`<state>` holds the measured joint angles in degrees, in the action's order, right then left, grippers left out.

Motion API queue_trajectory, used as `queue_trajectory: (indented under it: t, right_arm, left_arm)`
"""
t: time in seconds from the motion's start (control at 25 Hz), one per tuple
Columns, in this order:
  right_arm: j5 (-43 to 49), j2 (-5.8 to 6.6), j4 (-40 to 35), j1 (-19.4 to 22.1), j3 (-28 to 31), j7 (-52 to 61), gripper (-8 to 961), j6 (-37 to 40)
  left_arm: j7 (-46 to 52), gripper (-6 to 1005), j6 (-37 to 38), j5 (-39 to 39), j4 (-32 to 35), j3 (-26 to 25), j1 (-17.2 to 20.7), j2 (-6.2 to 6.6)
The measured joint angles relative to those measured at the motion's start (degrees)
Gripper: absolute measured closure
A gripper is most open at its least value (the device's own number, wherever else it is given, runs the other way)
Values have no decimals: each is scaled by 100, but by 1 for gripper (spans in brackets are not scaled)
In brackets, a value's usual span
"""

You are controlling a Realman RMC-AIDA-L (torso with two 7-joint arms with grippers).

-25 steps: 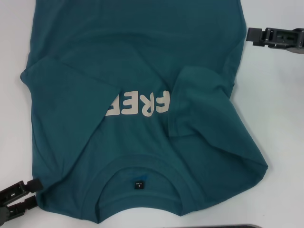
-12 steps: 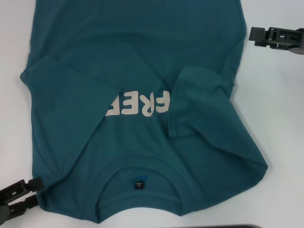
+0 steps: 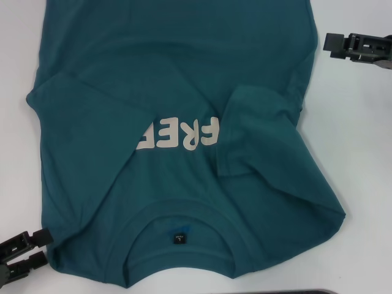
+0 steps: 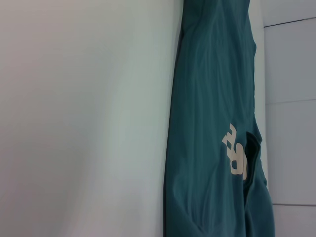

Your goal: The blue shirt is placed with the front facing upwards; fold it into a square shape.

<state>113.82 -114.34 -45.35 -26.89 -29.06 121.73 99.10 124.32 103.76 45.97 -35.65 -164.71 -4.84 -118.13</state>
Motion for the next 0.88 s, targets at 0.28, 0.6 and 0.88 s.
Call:
queue_trajectory:
  t: [0.28,0.6,0.88]
  right_arm:
    - [0,0,0,0,13,0,43,5]
    - [-31,0,0,3,24,0,44,20]
    - [-50,0,0,40,78,0,44,51]
  left_arm:
    - [69,66,-22,-10,8,7,-30,-11]
    - [62,66,61,-8,29,11,-160,-35]
    - [73,66,104,-7,31,46,-252,-43]
